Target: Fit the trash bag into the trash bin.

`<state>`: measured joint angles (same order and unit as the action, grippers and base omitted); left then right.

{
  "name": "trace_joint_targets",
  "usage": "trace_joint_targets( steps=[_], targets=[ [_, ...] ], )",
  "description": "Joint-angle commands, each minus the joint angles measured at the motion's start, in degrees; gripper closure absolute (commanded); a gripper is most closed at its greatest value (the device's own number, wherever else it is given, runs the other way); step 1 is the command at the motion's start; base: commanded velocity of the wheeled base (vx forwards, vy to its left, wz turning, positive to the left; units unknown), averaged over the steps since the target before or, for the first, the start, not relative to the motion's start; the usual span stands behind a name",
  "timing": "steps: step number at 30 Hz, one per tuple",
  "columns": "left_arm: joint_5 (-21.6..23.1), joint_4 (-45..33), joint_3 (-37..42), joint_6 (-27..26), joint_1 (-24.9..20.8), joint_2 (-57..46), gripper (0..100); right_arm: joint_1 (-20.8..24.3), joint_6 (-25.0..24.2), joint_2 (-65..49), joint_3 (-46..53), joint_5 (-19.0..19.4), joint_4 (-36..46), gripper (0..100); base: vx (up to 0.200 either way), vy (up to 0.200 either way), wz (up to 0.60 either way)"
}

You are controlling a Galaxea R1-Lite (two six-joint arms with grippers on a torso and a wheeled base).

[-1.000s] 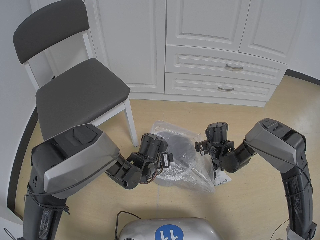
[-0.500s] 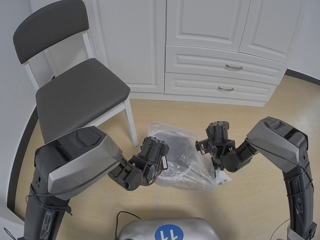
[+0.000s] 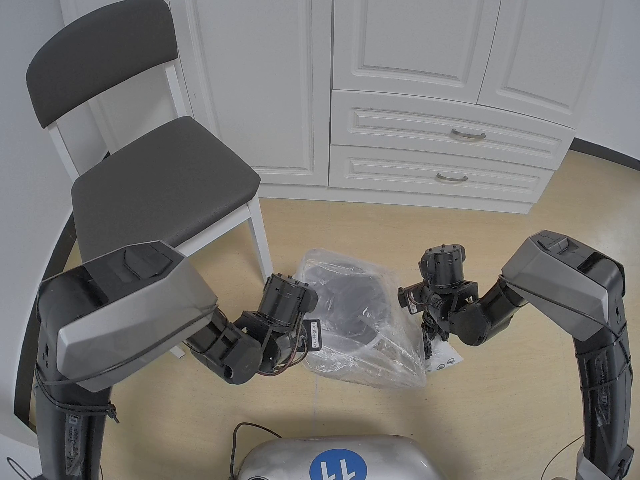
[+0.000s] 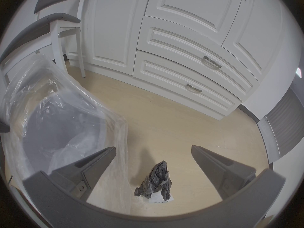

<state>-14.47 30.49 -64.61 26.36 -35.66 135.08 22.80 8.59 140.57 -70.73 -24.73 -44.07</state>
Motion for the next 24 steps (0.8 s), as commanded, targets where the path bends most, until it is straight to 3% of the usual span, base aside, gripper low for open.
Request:
trace_joint_targets(
  steps=[1, 12, 16, 24],
  targets=[
    [3.4, 0.1, 3.44, -1.48, 2.08, -3.86, 100, -0.82, 0.11, -3.11, 3.41, 0.39, 0.12, 0, 0.0, 0.0, 0.0],
    [10.78, 0.1, 7.22, -5.97, 7.53, -5.88, 100, -1.26, -0.16, -6.18, 9.47, 0.39, -0.84, 0, 0.0, 0.0, 0.0],
    [16.49, 0.19, 10.21, -10.27, 10.7, -8.26, 100, -0.65, -1.04, -11.19, 16.24, 0.48, -1.9, 0, 0.0, 0.0, 0.0],
    [17.37, 0.19, 10.56, -10.8, 11.84, -8.43, 100, 0.41, -6.75, -10.58, 22.3, 1.36, -8.67, 0, 0.0, 0.0, 0.0]
  ],
)
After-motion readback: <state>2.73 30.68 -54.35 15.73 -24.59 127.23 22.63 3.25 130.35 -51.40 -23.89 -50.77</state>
